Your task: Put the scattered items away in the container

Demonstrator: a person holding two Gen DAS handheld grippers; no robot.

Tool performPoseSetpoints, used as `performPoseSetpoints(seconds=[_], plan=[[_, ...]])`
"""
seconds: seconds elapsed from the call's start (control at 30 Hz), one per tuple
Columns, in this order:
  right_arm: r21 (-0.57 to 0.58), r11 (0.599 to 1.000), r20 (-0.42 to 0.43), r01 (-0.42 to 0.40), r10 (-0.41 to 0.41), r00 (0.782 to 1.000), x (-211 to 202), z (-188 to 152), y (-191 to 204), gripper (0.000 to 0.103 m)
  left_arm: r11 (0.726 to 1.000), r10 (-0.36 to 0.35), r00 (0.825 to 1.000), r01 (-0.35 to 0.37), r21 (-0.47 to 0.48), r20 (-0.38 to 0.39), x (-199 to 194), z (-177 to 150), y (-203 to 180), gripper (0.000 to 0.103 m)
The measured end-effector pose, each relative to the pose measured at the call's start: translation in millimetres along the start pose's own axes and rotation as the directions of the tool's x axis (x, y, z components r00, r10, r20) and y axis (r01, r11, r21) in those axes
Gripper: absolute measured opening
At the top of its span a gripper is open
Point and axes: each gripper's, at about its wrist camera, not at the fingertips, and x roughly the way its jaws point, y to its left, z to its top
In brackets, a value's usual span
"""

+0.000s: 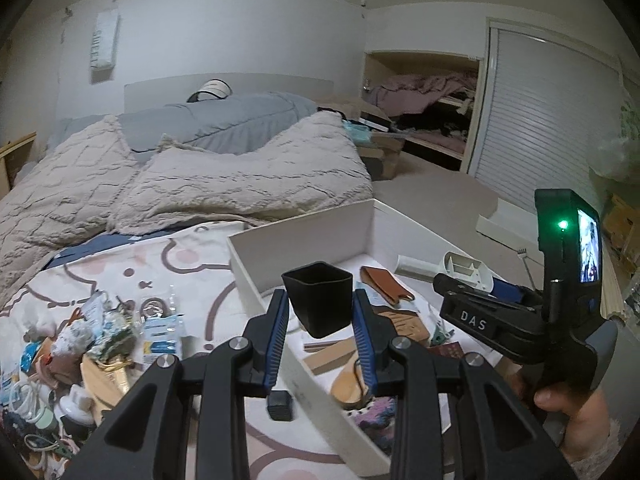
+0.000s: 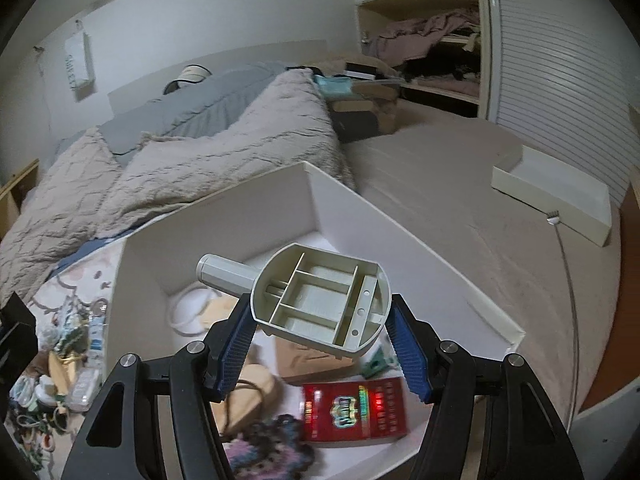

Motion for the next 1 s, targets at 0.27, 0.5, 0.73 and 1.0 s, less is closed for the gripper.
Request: performPoseSetpoints(seconds=[0.27,0.5,0.73,1.0], plan=[[-0.013,0.998,-0.041,0.064,-0.065,0.997,16,-1,-10,0.066,0.999,-0.039,0.997,0.039,0.006,-0.069,30,6,-16,0.032],[-0.011,0.997,-0.056,0.082,-0.082,0.995,22,-1,-18,0.066,0.999,-0.041,0.992,0.042,0.011,-0.117,49,9,-23,0.032],[0.016,0.995,-0.08,0.102,-0.1,0.992,28,-2,-29,0.066,0.999,-0.05,0.985,0.052,0.007,-0.164,62,6,-28,0.032],[0.005,0.994,-0.107,0.113,-0.112,0.988,34,-5,-30,0.066,0.998,-0.041,0.975,0.049,0.03,-0.22,70,-3,-36,0.032]])
